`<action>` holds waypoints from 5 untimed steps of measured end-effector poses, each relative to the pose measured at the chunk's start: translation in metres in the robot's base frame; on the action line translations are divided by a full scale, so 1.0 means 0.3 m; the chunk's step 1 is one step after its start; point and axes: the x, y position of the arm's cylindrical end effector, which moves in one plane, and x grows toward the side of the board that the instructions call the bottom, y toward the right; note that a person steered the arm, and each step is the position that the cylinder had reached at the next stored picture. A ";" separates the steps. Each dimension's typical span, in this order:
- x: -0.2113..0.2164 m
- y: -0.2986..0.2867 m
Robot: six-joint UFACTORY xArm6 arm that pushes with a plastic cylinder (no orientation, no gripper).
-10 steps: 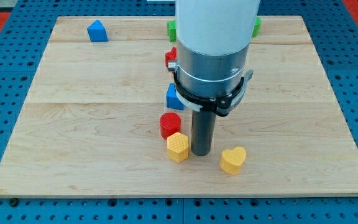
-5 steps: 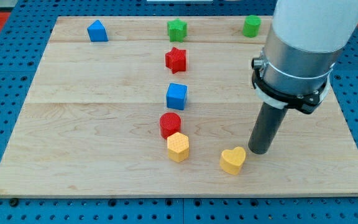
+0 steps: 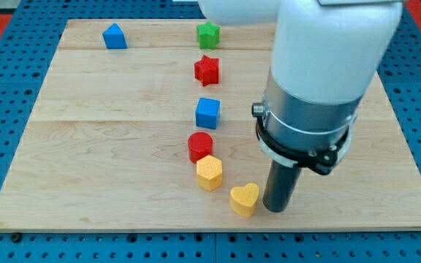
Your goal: Push the yellow heart into yellow hexagon
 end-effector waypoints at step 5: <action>0.082 -0.166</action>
